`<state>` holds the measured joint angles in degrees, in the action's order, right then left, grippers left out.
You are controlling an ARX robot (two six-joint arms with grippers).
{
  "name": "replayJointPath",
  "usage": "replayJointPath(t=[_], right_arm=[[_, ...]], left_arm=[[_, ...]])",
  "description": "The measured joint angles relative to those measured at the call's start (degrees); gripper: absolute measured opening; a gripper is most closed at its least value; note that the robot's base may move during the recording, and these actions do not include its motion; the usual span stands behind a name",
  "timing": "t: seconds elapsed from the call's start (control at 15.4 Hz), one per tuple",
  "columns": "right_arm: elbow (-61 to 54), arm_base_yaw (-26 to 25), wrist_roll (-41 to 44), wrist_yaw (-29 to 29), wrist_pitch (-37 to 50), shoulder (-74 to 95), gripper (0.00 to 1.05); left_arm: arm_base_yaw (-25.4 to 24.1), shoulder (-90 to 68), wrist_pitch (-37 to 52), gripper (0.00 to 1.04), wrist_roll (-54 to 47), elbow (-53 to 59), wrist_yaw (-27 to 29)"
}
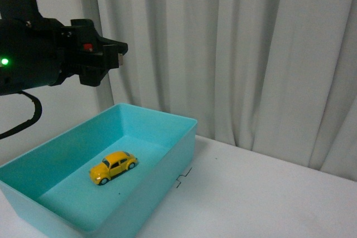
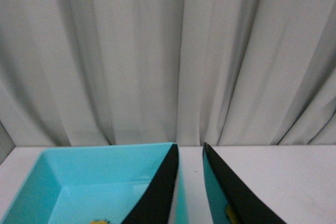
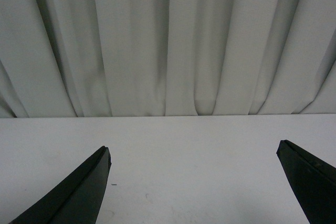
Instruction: Wind up and store yellow beetle toy
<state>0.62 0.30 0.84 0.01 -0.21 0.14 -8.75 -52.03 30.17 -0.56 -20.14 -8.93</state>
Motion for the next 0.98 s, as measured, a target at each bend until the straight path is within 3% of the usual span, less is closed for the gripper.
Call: replayJointPath(t=[0.07,0.33,0.39,0.46,0.98], right_arm=[[0.0,0.0,0.0,0.0,0.0,0.0,0.98],[0.0,0.0,0.0,0.0,0.0,0.0,0.98],[0.0,0.0,0.0,0.02,0.0,0.0,0.98],[0.0,0.0,0.0,0.0,-0.02,0.0,0.98],[0.0,0.0,0.0,0.0,0.0,0.0,0.98]], left_arm=[[1.27,3.72,1.4,0.01,0.17,2.34,1.25],[4.76,11.08,0.52,0.02,0.33,10.36,5.29],[8.33,13.42,0.09,0.02,0.37,11.47,8.41],[9.16,15.37,-0.7,0.02,0.33,12.79,8.11],[8.68,28.87,-9.51,0.02,0.35,17.79,8.98]])
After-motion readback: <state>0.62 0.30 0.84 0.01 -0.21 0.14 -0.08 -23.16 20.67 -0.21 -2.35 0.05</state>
